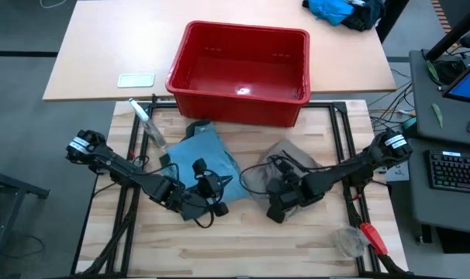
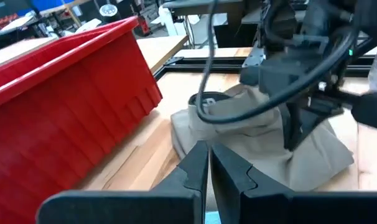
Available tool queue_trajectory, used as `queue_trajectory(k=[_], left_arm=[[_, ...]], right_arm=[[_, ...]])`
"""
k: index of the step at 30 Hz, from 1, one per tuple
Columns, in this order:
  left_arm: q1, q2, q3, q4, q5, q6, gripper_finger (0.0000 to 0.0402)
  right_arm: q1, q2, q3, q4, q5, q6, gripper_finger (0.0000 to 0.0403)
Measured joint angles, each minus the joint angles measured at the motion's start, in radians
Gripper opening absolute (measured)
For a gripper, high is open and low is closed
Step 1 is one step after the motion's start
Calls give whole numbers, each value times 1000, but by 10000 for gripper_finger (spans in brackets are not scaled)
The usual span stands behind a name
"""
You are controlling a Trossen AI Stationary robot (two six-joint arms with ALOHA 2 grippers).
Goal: Fold Laundry from Bin
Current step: Fold the light brown shorts
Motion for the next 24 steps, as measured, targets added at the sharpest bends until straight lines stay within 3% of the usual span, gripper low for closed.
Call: queue_trajectory(k=[3,7,14,20,24], left_arm=[[2,28,0,63,29,48,2],[23,47,0,124,141,101,13],[115,85,0,207,311,158,76],[227,130,0,303,420,275,154],[302,163,0,371,520,429,202]], right_arm=[[11,-1,79,-140,48,-3,9],[24,-1,177,-339,85,-3,9],[27,-40,272,-625,89,-51,9],[18,-142,273,-687,3,-116,15],[17,-222,270,-688,-37,-211,44]])
